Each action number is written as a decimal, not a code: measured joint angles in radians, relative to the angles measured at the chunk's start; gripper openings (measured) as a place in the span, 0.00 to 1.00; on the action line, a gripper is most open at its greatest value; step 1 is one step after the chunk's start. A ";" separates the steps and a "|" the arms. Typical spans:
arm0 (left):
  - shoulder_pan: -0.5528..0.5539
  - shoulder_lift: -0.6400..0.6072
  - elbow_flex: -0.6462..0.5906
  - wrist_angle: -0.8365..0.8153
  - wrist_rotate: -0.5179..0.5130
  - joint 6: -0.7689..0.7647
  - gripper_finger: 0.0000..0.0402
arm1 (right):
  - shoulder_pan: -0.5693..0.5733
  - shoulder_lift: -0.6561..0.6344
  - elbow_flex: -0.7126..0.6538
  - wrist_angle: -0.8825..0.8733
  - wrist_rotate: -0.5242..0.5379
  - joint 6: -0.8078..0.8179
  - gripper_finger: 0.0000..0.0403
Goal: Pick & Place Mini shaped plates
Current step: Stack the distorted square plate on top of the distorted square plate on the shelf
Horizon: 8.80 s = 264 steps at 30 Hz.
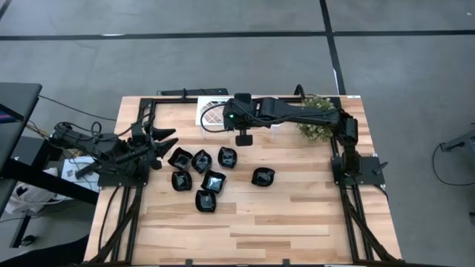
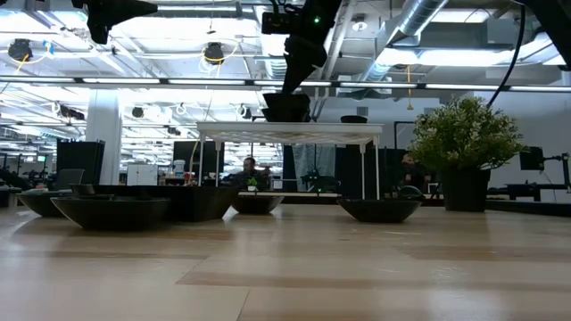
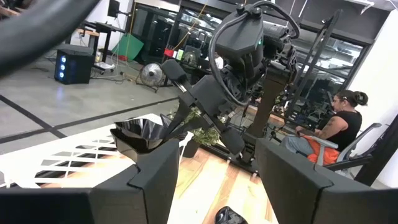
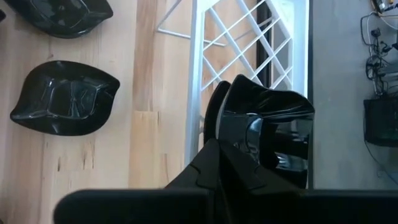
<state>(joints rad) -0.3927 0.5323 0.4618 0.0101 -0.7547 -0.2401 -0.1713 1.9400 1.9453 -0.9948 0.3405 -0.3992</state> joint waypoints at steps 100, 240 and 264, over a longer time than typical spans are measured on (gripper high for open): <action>0.053 0.543 0.379 -0.166 0.172 -0.004 0.53 | 0.273 -1.407 -1.408 0.648 -0.054 0.772 0.08; 0.327 0.832 0.142 -0.643 0.609 -0.842 0.53 | 0.280 -1.567 -1.590 0.771 0.054 0.871 0.07; 0.327 0.832 0.142 -0.629 0.609 -0.838 0.53 | 0.280 -1.567 -1.590 0.771 0.053 0.871 0.07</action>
<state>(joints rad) -0.0658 1.3643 0.6037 -0.6193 -0.1455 -1.0786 0.1089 0.3725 0.3553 -0.2234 0.3939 0.4717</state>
